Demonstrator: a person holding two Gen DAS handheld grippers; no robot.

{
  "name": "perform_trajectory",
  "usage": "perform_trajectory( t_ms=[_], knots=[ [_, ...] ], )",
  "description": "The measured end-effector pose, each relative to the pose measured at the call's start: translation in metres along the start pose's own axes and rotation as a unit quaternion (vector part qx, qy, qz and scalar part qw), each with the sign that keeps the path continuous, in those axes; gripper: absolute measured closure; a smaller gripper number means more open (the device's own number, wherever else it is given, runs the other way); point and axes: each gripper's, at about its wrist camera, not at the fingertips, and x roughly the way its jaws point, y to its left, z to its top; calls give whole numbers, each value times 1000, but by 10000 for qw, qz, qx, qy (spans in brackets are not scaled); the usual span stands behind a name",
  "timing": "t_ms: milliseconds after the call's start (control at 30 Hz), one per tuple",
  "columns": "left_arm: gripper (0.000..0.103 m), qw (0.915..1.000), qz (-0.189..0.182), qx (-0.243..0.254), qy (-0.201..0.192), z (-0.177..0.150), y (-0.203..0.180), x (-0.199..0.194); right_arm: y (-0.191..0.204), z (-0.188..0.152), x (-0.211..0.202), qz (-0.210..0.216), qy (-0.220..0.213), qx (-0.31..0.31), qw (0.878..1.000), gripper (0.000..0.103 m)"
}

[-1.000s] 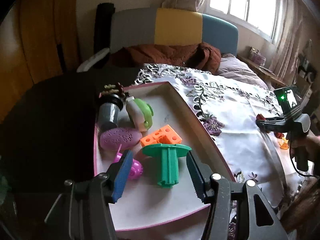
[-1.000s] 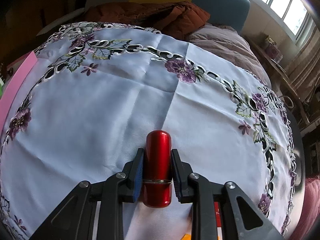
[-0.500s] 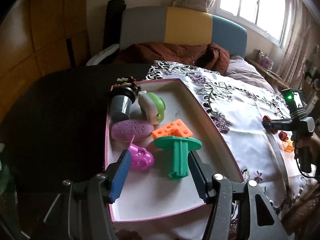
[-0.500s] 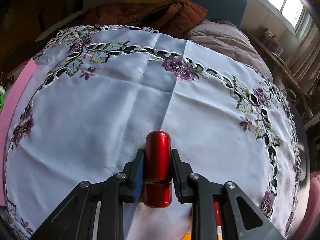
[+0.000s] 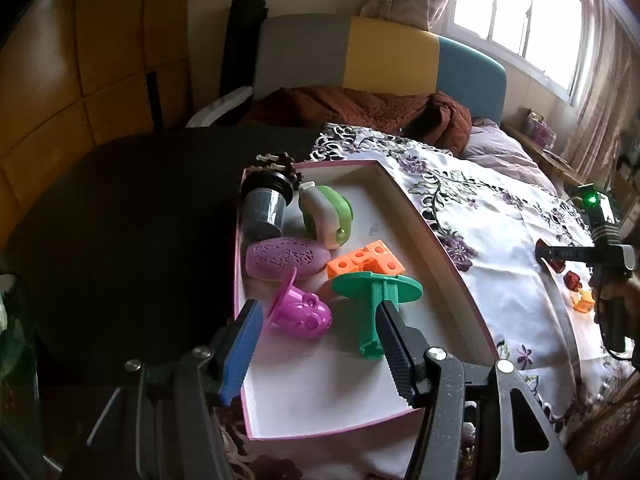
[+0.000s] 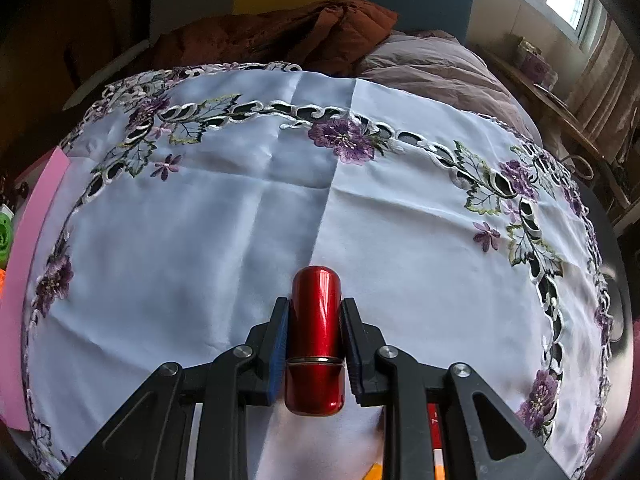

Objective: Organize rigid objects
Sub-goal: 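Carry the red lipstick tube into the tray and open the right gripper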

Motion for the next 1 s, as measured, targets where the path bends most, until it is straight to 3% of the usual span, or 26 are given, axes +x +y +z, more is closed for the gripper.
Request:
perform_trajectory(
  t_ms=[133, 267, 500, 733, 1000],
  knots=[
    [43, 10000, 3, -87, -30, 1, 6, -1, -2, 2, 2, 186, 114, 276, 9994, 78],
    [43, 9999, 5, -145, -51, 0, 12, -1, 13, 8, -16, 356, -142, 279, 9989, 78],
    [43, 9996, -42, -292, -40, -2, 22, -2, 94, 21, -52, 990, -609, -384, 9925, 78],
    [43, 9987, 63, -504, -70, -5, 40, -4, 184, 27, -75, 1806, -726, -915, 9766, 78],
    [43, 9977, 96, -663, -56, -9, 54, -3, 258, 25, -75, 2113, -633, -1441, 9647, 78]
  ],
)
